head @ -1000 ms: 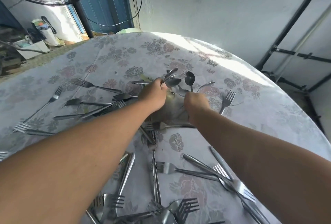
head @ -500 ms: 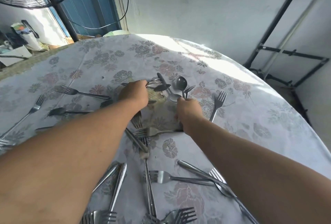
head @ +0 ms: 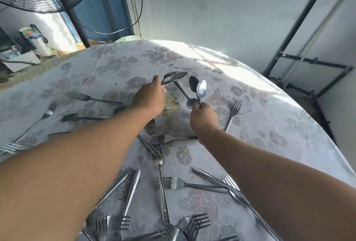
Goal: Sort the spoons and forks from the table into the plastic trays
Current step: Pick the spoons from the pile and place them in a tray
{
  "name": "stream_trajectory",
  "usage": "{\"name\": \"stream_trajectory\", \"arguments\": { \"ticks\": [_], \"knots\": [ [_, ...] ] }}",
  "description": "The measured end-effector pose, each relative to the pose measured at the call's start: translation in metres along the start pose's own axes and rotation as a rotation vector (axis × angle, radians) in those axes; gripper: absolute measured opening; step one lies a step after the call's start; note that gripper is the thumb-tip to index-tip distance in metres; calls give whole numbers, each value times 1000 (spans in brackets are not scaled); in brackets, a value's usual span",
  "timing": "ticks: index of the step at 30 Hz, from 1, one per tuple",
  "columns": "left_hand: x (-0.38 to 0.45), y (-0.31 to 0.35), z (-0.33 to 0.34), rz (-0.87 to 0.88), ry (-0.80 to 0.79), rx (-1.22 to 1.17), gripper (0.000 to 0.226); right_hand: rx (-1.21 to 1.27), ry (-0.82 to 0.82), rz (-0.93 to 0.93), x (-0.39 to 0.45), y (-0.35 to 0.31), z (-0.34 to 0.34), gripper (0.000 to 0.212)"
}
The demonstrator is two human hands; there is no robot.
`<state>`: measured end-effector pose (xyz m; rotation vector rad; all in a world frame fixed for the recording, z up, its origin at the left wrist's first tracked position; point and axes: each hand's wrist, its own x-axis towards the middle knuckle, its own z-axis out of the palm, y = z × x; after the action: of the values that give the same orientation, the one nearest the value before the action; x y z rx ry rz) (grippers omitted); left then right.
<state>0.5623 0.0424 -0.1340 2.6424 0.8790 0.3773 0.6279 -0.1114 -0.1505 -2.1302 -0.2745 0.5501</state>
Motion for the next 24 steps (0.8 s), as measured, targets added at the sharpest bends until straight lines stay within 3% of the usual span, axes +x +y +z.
{"name": "stream_trajectory", "arguments": {
  "ticks": [8,12,21,24],
  "knots": [
    [-68,14,-49,-196,92,-288,18,-7,88,-108,-49,13,-4,33],
    [-100,5,-60,-178,43,-366,15,-77,120,-142,-80,8,-15,30],
    [-178,17,-98,-55,153,-441,16,43,173,-227,-168,8,-38,27],
    [-199,17,-112,1,41,-368,23,117,163,-260,-188,5,-39,31]
  ]
}}
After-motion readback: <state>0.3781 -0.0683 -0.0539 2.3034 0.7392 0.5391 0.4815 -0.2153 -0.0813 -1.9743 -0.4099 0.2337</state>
